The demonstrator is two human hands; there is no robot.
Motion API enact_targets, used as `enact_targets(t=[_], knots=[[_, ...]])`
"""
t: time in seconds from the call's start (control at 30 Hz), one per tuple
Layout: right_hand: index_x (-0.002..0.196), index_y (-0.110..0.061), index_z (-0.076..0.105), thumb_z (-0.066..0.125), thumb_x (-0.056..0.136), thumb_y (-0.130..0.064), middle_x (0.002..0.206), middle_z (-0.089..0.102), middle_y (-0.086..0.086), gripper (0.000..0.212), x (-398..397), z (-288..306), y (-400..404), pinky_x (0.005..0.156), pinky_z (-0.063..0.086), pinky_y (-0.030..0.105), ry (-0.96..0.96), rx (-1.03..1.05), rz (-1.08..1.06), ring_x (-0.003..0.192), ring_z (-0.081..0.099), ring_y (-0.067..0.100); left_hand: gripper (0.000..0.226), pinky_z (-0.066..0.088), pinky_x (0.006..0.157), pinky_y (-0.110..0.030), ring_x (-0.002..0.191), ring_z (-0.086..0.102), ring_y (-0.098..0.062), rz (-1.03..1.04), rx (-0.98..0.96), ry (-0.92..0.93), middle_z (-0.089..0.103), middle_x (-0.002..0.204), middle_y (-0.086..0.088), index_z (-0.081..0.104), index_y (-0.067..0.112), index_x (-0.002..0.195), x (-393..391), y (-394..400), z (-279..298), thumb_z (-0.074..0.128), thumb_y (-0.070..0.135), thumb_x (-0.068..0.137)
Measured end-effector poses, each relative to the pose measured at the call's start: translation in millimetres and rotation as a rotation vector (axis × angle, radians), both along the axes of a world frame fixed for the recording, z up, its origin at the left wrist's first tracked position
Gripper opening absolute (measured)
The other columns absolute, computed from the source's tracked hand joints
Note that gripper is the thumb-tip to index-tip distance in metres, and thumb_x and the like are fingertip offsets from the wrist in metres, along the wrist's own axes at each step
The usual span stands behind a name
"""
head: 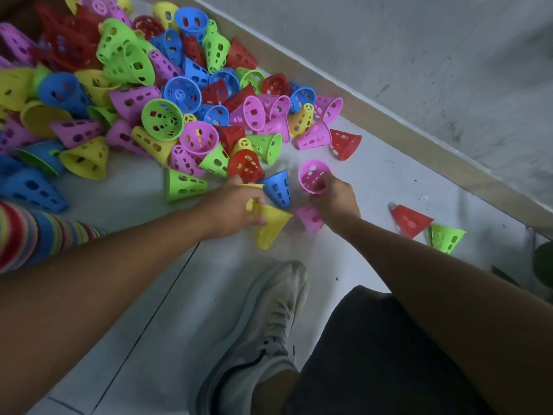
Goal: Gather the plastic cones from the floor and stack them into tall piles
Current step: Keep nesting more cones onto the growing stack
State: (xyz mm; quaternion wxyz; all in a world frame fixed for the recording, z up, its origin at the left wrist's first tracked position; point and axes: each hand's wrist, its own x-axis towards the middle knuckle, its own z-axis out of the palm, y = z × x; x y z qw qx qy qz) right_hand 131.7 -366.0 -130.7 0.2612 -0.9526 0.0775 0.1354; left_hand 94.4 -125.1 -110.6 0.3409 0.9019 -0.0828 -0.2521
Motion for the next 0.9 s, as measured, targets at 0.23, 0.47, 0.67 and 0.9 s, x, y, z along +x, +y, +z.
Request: enact_targets(t=[0.23,0.47,0.67,0.9], knots=[[0.109,-0.010,0.061,0.059,0.087,-0.008,0.092,0.061,0.005,0.023,-8.3,37.2,11.2,0.064,0.054,0.032,-0.055,0.135,-0.147,0.080,0.062,0.025,0.019,0.043,0.081,-0.030,0.095,0.057,-0.026,0.073,-0.107,-0.048,0.051,0.109,-0.007,0.061,0.026,0.103,-3.1,16.6,49.0,0.073,0.034,0.091],[0.105,-0.015,0.061,0.062,0.089,-0.011,0.092,0.064,0.002,0.016,-14.9,120.0,26.9,0.053,0.055,0.023,-0.197,0.233,-0.172,0.072,0.066,0.018,0.016,0.038,0.058,-0.027,0.061,0.052,-0.004,0.099,-0.182,-0.154,0.056,0.072,0.010,0.057,0.018,0.098,-17.1,41.8,142.2,0.062,0.033,0.099],[0.081,-0.037,0.052,0.064,0.080,-0.029,0.084,0.067,0.000,0.015,-42.3,198.4,55.7,0.062,0.060,0.050,-0.299,0.395,-0.088,0.071,0.072,0.030,0.016,0.049,0.067,-0.039,0.065,0.055,-0.016,0.090,-0.122,-0.277,0.062,0.076,-0.004,0.057,0.027,0.094,-49.4,71.9,229.1,0.062,0.042,0.097],[0.087,-0.014,0.054,0.068,0.090,-0.009,0.074,0.063,0.000,0.015,-87.6,278.5,109.5,0.040,0.044,0.021,-0.410,0.522,0.019,0.047,0.061,0.009,0.019,0.041,0.066,-0.029,0.061,0.050,0.001,0.119,-0.029,-0.471,0.060,0.071,0.009,0.061,0.022,0.094,-115.5,120.8,319.2,0.069,0.039,0.093]])
